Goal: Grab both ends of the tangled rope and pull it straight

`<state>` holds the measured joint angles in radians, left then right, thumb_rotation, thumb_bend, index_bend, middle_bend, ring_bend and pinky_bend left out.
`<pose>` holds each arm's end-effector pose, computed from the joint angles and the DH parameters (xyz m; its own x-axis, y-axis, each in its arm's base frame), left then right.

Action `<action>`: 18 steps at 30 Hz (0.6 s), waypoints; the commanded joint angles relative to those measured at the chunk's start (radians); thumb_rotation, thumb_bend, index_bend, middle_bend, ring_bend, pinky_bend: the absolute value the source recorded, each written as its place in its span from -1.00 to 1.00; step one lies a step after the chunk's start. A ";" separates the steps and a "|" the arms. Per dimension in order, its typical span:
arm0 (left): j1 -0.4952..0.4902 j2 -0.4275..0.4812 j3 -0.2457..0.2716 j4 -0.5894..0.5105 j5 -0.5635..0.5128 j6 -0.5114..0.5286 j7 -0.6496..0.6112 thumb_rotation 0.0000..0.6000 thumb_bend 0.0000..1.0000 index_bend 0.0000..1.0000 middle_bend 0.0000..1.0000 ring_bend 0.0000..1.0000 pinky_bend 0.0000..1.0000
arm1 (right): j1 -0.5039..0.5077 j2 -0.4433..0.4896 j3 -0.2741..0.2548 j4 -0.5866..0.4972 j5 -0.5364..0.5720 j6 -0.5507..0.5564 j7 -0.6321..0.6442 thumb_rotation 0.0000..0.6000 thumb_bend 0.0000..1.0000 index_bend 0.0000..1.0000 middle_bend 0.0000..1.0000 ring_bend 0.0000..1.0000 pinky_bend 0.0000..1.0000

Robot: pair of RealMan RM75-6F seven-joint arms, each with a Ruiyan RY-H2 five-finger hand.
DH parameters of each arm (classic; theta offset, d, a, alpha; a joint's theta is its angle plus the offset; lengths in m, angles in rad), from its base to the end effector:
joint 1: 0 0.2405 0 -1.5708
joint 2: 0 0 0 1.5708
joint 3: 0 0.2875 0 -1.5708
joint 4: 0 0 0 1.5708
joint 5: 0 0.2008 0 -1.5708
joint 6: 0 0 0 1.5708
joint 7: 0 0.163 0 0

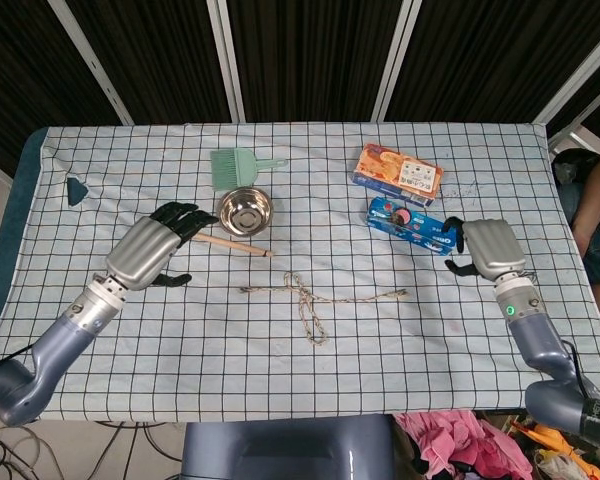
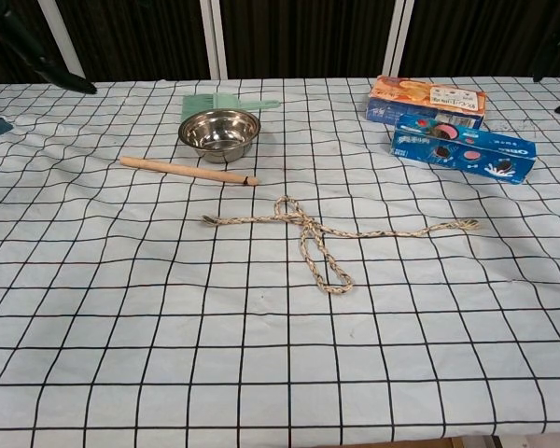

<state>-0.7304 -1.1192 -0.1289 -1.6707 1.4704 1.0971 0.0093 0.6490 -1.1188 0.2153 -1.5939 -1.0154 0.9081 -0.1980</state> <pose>-0.1476 0.3718 0.1314 0.4448 0.0550 0.8940 0.7534 -0.5627 -0.3402 -0.2408 -0.3977 0.1477 0.4509 -0.2073 0.8682 -0.8922 -0.1330 0.4316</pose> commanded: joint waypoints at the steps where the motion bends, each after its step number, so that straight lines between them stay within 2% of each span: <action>1: 0.051 0.055 0.031 -0.034 0.015 0.035 -0.043 1.00 -0.78 -0.69 -0.58 -0.75 -0.64 | -0.008 -0.002 -0.040 -0.056 0.025 -0.030 -0.031 1.00 -0.52 -0.15 0.37 0.70 0.68; 10: 0.087 0.070 0.079 -0.031 0.056 0.033 -0.063 1.00 -0.78 -0.69 -0.57 -0.75 -0.65 | 0.014 -0.148 -0.083 -0.052 0.110 -0.011 -0.136 1.00 -0.52 -0.11 0.46 0.79 0.69; 18: 0.083 0.027 0.094 0.005 0.077 0.004 -0.048 1.00 -0.77 -0.69 -0.56 -0.74 -0.65 | 0.058 -0.283 -0.068 0.038 0.183 0.010 -0.201 1.00 -0.52 -0.04 0.50 0.83 0.71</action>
<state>-0.6457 -1.0857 -0.0368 -1.6712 1.5465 1.1067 -0.0413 0.6941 -1.3781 0.1434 -1.5779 -0.8483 0.9115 -0.3819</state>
